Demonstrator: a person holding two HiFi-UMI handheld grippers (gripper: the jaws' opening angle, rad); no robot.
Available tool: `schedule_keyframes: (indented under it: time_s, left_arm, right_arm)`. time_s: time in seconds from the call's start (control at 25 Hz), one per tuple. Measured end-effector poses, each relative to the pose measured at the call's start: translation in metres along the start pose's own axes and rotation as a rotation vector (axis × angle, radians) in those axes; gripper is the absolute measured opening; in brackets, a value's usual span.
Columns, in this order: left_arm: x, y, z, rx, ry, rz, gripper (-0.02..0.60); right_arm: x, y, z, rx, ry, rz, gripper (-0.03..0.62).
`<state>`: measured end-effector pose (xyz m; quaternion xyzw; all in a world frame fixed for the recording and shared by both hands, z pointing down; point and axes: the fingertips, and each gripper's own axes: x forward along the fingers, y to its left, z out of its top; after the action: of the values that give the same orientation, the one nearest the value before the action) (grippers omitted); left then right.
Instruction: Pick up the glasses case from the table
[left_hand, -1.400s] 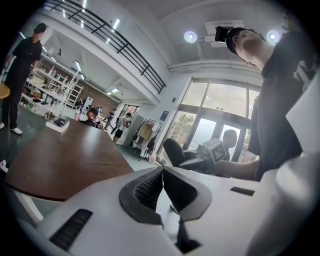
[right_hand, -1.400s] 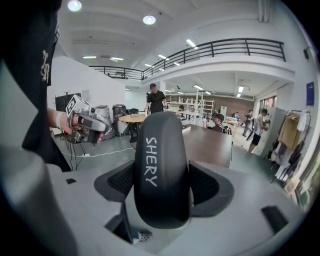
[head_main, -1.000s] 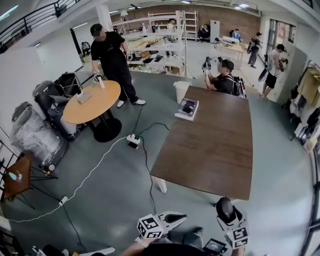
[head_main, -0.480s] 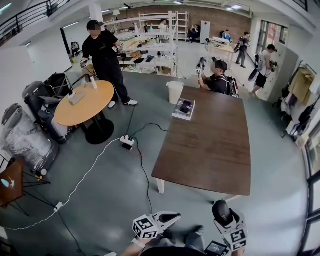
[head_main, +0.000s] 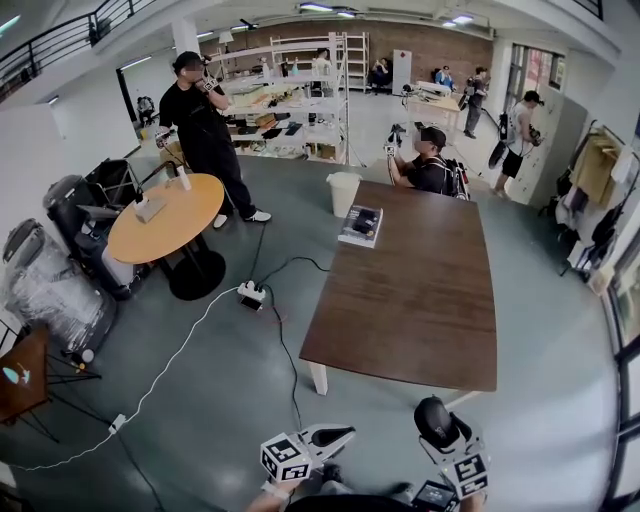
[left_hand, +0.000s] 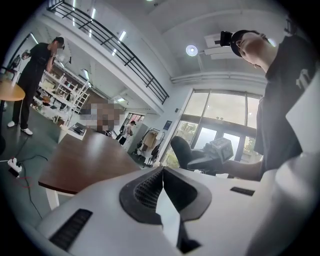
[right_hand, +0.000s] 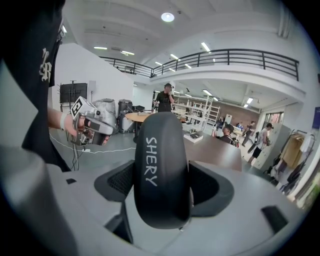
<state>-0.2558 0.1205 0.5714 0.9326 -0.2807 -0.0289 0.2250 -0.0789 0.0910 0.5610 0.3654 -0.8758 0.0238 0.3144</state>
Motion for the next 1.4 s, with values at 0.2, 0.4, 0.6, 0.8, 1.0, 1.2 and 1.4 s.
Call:
schedule_keyframes:
  time_s: [0.2,0.4,0.6,0.8,1.0,1.2,1.4]
  left_arm:
    - [0.036,-0.024,-0.007,0.014,0.008,-0.036,0.006]
    - [0.084,-0.059,-0.009,0.037,0.014,-0.081,0.006]
    - [0.119,-0.091,-0.014,0.055,0.029,-0.107,0.006]
    - [0.141,-0.116,-0.017,0.074,0.044,-0.12,0.006]
    - [0.157,-0.126,-0.021,0.087,0.035,-0.074,0.006]
    - [0.167,-0.134,-0.019,0.1,0.024,-0.053,0.006]
    - [0.179,-0.142,-0.025,0.115,0.041,-0.052,0.006]
  right_arm:
    - [-0.026,-0.021,-0.022,0.018,-0.006,-0.027,0.322]
    - [-0.061,-0.055,-0.052,0.054,-0.013,-0.069,0.323]
    - [-0.095,-0.079,-0.072,0.076,-0.03,-0.103,0.323]
    - [-0.12,-0.09,-0.091,0.087,-0.033,-0.114,0.322]
    - [-0.134,-0.101,-0.11,0.109,-0.053,-0.125,0.323]
    - [-0.147,-0.108,-0.122,0.129,-0.065,-0.138,0.322]
    - [-0.156,-0.114,-0.133,0.14,-0.071,-0.146,0.323]
